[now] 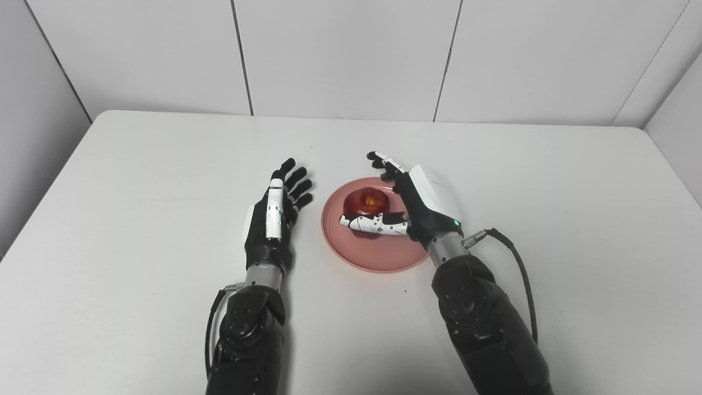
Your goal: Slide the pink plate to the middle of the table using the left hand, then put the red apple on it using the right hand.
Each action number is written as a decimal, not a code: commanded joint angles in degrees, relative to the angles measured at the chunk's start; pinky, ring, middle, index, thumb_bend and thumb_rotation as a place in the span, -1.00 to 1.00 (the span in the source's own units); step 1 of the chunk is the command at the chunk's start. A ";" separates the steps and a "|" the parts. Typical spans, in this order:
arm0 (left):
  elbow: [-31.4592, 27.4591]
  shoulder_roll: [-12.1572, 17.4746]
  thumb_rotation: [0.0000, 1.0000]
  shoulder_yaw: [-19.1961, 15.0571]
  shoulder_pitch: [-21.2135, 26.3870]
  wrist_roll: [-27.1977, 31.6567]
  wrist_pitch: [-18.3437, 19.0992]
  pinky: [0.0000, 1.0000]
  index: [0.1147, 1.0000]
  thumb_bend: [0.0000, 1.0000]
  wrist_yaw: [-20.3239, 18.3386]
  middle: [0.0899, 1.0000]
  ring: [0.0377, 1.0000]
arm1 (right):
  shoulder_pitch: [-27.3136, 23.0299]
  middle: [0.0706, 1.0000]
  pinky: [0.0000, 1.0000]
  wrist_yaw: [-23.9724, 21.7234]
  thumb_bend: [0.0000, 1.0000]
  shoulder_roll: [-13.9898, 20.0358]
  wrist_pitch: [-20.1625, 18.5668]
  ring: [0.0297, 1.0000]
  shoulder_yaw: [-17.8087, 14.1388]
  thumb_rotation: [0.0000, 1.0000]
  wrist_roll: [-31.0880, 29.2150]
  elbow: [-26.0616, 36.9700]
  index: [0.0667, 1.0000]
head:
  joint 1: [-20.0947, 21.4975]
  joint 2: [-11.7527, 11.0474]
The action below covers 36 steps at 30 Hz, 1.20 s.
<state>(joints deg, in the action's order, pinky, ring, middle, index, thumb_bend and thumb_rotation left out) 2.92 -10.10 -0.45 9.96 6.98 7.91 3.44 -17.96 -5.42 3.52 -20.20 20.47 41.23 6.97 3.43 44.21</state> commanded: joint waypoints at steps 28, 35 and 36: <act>1.15 0.69 1.00 -1.59 0.81 0.71 -0.60 0.65 0.66 -0.20 -0.53 0.67 0.65 | 3.99 0.64 0.50 6.32 1.00 1.76 2.49 0.63 -13.98 0.32 -6.47 11.20 0.69 | 1.69 -1.14; 1.27 1.02 1.00 -1.54 0.72 0.81 -0.88 0.65 0.65 -0.19 -0.91 0.68 0.65 | 5.82 0.60 0.47 8.41 1.00 2.06 3.35 0.58 -16.66 0.39 -8.90 9.44 0.66 | 1.42 -1.15; 1.31 1.08 1.00 -1.53 0.72 0.84 -0.93 0.65 0.65 -0.19 -0.97 0.68 0.65 | 6.14 0.60 0.47 8.66 1.00 2.11 3.82 0.58 -17.10 0.40 -9.78 8.95 0.66 | 1.42 -1.15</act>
<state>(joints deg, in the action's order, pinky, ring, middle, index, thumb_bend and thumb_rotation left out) 3.76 -9.16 -1.75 10.08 7.30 6.81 2.69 -10.69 1.63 5.34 -19.79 4.03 32.28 15.71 4.92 42.98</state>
